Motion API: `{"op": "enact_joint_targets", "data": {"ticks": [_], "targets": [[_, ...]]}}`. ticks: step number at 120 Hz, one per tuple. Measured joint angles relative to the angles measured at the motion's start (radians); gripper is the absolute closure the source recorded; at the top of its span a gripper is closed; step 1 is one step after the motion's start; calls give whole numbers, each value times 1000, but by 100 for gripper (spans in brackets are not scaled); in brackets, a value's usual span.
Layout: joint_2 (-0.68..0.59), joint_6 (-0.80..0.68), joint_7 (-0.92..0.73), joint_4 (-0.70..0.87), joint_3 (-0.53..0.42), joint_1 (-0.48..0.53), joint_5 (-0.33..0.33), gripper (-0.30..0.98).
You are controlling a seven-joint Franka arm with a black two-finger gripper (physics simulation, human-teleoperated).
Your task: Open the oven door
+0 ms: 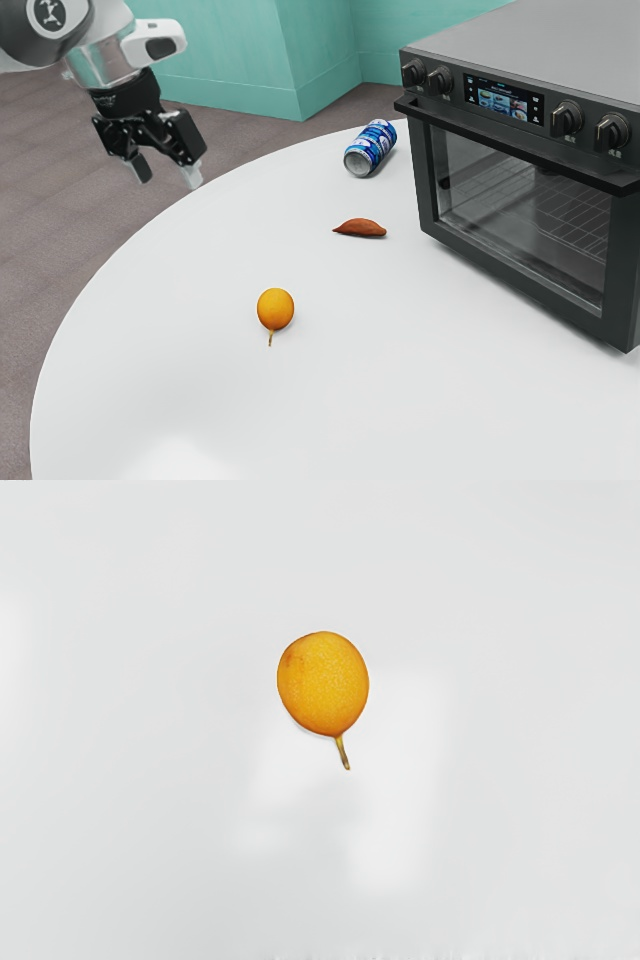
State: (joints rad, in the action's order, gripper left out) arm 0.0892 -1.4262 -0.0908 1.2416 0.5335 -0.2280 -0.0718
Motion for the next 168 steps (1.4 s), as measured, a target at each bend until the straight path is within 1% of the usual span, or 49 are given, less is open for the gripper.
{"op": "enact_joint_targets", "data": {"ticks": [15, 24, 28, 34, 37, 46, 52, 57, 61, 64, 71, 81, 94, 106, 111, 113, 115, 117, 124, 127, 130, 135, 149, 158, 162, 168], "targets": [[-1, 11, -21, -2, 0, -12, -4, 2], [-45, 17, -39, -75, -6, -17, 0, 2], [-79, 10, -78, -130, -43, 1, 6, 2], [-108, -19, -164, -176, -151, 87, 20, 2], [-111, -40, -206, -187, -205, 133, 30, 2], [-80, -111, -339, -199, -329, 225, 51, 2], [-70, -156, -431, -189, -377, 237, 83, 2], [-68, -173, -500, -170, -396, 214, 115, 2], [-64, -180, -552, -158, -419, 193, 157, 2], [-63, -182, -591, -152, -437, 171, 189, 2], [-62, -187, -679, -138, -459, 78, 227, 2], [-90, -212, -812, -64, -466, -111, 240, 2], [-111, -237, -984, -26, -401, -423, 171, 2], [-71, -248, -1135, -59, -367, -637, 106, 2], [-22, -243, -1191, -120, -363, -686, 80, 2], [-1, -239, -1213, -146, -365, -676, 67, 2], [15, -235, -1234, -165, -370, -636, 55, 2], [27, -232, -1254, -180, -374, -570, 45, 3], [50, -223, -1322, -211, -378, -282, 18, 2], [54, -219, -1349, -217, -378, -198, 9, 2], [57, -216, -1375, -222, -378, -150, 2, 2], [65, -212, -1416, -227, -378, -126, -7, 2], [95, -206, -1516, -241, -381, -146, -22, 2], [140, -207, -1572, -277, -390, -122, -35, 2], [162, -208, -1594, -291, -412, -97, -40, 2], [189, -212, -1625, -302, -471, -39, -44, 2]]}}
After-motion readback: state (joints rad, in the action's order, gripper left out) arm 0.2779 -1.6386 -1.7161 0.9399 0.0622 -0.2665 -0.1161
